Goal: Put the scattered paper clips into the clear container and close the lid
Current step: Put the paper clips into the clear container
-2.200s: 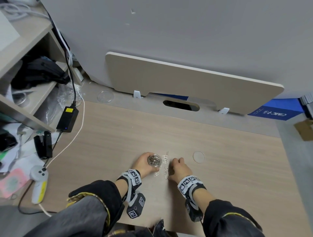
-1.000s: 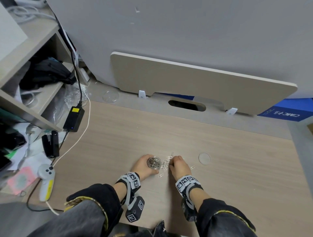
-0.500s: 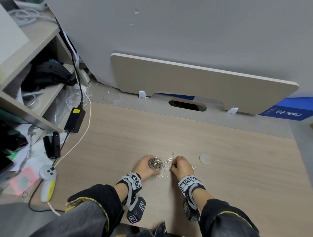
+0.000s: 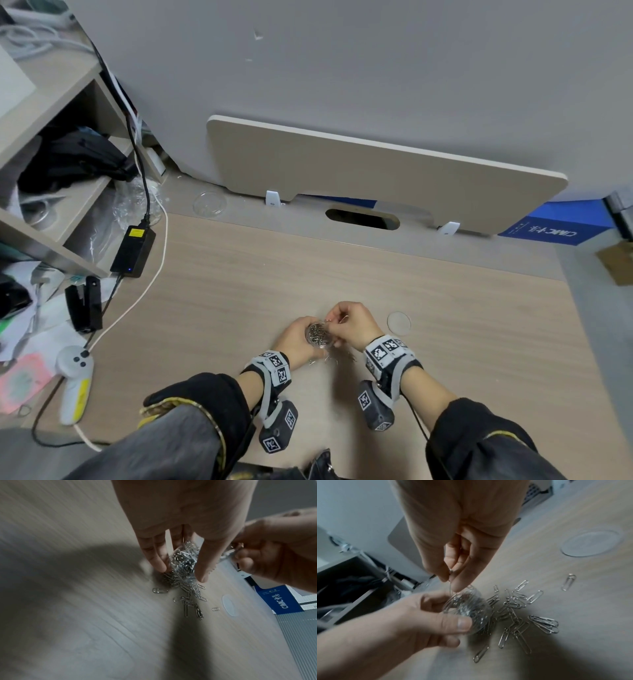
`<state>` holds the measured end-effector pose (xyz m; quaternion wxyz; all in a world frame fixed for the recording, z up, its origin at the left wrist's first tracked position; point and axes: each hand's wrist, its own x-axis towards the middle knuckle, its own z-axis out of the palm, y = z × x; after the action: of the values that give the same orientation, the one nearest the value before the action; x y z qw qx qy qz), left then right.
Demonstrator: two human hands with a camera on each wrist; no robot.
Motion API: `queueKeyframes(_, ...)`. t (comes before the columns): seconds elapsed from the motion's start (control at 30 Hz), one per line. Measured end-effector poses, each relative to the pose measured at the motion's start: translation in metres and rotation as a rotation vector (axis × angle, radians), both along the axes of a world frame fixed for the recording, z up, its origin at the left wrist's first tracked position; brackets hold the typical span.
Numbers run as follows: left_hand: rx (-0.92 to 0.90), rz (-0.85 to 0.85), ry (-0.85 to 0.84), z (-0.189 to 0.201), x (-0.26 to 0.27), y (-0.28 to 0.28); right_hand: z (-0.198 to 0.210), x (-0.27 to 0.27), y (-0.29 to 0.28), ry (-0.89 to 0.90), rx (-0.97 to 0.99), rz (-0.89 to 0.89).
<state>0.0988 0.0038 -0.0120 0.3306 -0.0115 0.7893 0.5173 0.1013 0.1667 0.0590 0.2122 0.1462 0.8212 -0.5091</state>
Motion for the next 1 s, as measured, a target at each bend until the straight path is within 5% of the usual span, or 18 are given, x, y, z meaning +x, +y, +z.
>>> queueKeyframes(0.13,0.033,-0.049,-0.002,0.012,0.001,0.007,0.006,0.0,-0.009,0.066,0.166,0.205)
queueKeyframes(0.3,0.03,0.043,-0.012,-0.014,-0.002,-0.01,-0.013,0.001,0.026,0.041,0.266,-0.147)
queueKeyframes(0.47,0.007,0.078,-0.017,-0.02,-0.005,-0.023,-0.045,0.023,0.054,-0.223,0.564,-0.057)
queueKeyframes(0.83,0.006,0.091,-0.016,-0.024,-0.009,-0.034,-0.047,0.016,0.03,-0.06,0.325,-0.005)
queueKeyframes(1.0,-0.019,0.078,0.004,-0.022,-0.015,-0.03,-0.031,0.035,0.038,-0.349,0.278,0.199)
